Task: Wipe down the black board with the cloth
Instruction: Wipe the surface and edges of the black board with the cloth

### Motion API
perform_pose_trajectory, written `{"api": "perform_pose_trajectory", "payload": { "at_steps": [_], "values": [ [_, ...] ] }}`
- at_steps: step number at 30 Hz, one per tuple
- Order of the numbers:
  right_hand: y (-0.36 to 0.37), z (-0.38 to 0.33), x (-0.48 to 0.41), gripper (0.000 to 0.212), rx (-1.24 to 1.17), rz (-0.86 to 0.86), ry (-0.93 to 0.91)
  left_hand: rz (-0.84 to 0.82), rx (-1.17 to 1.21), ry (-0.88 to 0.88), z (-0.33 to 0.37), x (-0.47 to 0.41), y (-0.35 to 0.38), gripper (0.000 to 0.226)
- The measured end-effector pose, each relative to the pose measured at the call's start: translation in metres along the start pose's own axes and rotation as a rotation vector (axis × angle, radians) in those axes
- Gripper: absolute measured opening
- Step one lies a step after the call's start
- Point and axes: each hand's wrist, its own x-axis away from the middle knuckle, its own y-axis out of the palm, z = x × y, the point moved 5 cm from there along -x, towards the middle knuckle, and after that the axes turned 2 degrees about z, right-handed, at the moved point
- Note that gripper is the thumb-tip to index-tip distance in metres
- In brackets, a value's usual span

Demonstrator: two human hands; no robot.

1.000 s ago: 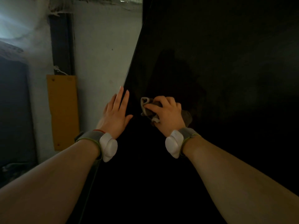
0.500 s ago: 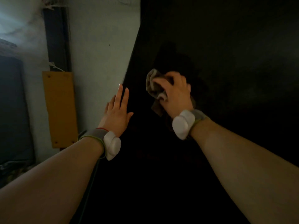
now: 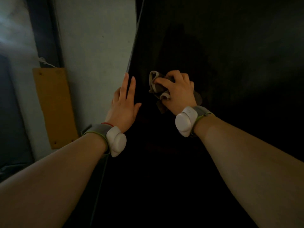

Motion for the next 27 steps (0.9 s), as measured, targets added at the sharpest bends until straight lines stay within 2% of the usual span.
{"api": "perform_pose_trajectory", "payload": {
  "at_steps": [6, 13, 22, 27],
  "values": [
    [0.005, -0.002, 0.008, 0.052, 0.006, 0.022, 0.036, 0.007, 0.029, 0.022, 0.001, -0.001, 0.0, 0.078],
    [0.011, -0.009, 0.024, 0.05, -0.019, -0.029, 0.031, -0.015, 0.06, 0.025, 0.003, 0.011, 0.001, 0.08],
    [0.036, -0.021, 0.082, 0.044, -0.08, -0.178, 0.019, -0.096, 0.077, -0.146, -0.015, 0.081, 0.024, 0.095],
    [0.054, -0.027, 0.121, 0.049, -0.04, -0.372, -0.092, -0.082, 0.014, -0.179, -0.018, 0.083, 0.029, 0.097]
  ]
}}
